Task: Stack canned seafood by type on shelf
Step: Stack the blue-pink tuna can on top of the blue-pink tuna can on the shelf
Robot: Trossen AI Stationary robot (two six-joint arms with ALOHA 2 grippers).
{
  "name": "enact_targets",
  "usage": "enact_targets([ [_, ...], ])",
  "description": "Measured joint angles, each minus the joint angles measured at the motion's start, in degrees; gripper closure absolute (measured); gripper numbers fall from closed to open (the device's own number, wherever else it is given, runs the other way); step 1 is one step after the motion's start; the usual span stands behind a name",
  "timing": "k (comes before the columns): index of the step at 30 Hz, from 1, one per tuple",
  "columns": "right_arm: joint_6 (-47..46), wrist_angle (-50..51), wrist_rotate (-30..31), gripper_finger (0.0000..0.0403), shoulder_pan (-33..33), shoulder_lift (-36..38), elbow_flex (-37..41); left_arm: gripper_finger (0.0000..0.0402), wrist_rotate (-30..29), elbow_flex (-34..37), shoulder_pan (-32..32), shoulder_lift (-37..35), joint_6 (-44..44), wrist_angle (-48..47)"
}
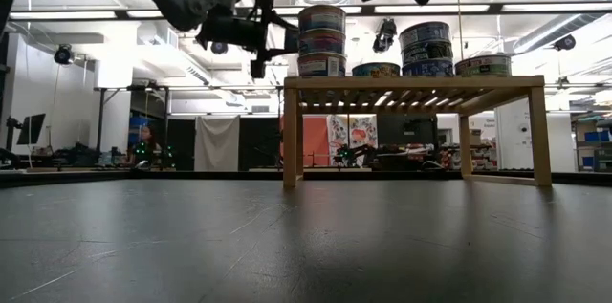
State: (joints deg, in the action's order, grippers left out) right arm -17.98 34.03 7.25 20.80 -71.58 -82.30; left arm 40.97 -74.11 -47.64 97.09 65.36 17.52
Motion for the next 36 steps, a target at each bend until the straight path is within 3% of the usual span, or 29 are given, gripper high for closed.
enact_targets([
  [36,2.1,0.0,0.2,0.039,0.0,-0.6,0.0,0.0187,-1.5,0.0,0.7,0.4,-0.3,0.1],
])
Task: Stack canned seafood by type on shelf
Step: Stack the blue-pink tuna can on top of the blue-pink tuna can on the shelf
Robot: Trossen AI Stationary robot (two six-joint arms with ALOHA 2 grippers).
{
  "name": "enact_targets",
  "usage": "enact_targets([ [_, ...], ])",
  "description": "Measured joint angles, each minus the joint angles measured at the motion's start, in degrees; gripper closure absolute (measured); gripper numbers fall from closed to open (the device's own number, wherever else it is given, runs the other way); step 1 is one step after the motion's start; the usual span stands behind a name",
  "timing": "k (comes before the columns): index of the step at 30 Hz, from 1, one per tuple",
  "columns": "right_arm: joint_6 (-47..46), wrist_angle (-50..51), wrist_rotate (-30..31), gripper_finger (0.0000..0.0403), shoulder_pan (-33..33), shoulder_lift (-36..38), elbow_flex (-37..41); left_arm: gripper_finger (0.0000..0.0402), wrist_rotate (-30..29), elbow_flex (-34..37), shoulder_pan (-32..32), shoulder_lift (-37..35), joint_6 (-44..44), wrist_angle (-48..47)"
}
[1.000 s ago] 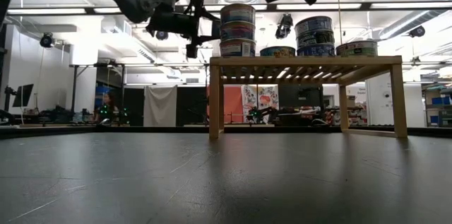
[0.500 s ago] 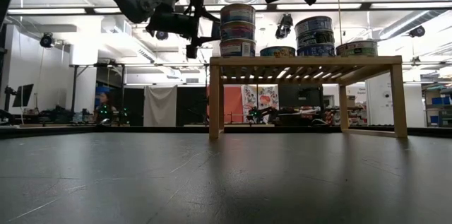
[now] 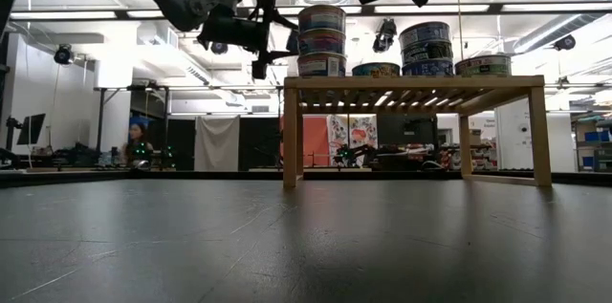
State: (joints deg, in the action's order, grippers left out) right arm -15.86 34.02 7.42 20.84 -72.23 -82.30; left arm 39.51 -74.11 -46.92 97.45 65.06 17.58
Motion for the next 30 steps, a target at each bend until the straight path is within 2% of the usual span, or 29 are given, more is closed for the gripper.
enact_targets([
  [6,0.0,0.0,0.0,0.039,0.0,0.0,0.0,0.0176,-0.1,0.0,0.0,0.0,0.0,0.0],
  [30,0.7,0.0,0.1,0.039,0.2,0.0,0.0,0.0175,-1.6,0.0,0.8,0.0,3.6,-0.5],
])
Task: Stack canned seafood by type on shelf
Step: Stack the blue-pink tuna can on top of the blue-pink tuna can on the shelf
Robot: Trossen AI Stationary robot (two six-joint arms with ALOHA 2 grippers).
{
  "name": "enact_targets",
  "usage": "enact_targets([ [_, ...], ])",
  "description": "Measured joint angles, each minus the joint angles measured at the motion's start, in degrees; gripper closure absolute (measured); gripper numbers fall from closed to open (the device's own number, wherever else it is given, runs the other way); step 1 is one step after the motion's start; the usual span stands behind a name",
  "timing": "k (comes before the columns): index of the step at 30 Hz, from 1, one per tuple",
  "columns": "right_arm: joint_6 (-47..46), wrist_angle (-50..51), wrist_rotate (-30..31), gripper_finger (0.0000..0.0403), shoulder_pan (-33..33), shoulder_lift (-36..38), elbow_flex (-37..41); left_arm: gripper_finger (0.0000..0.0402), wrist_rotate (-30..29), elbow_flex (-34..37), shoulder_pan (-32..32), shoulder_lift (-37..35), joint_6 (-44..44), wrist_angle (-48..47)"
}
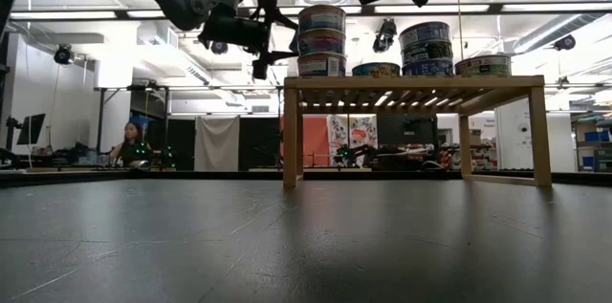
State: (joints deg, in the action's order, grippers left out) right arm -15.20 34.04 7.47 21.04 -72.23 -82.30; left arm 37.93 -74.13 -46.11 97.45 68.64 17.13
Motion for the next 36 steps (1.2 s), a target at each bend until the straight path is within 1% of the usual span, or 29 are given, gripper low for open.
enact_targets([
  [15,0.2,0.0,0.0,0.039,0.2,0.0,0.0,0.0175,-0.1,0.0,0.3,0.0,-1.7,0.0],
  [20,0.2,0.0,0.0,0.039,0.2,0.0,0.0,0.0175,0.7,0.0,0.6,0.0,-2.2,1.4],
  [36,0.4,0.0,0.0,0.039,0.2,0.0,0.0,0.0175,0.1,0.0,0.6,0.1,-3.6,1.4],
])
